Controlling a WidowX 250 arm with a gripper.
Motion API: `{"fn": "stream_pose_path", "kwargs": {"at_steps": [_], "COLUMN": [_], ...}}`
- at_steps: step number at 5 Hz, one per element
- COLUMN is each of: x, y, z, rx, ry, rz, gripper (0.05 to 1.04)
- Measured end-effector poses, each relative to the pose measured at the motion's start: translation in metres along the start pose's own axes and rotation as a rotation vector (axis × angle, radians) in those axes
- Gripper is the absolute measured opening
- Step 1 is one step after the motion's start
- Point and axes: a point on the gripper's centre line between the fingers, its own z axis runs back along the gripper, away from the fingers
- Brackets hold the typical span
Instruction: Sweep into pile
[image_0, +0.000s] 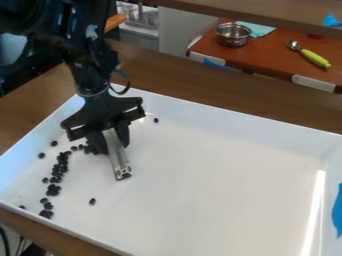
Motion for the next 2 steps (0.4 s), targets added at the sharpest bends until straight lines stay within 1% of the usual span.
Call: {"fn": "stream_pose_path", "kwargs": {"at_steps": [1,2], "x": [-0.006,-0.008], "y": [0.012,0.022], "z": [0.003,0.008], "rx": [0.019,0.052], "ry": [0.03,0.04], "rz": [-0.025,-0.058], "gripper": [0.374,0.374]}}
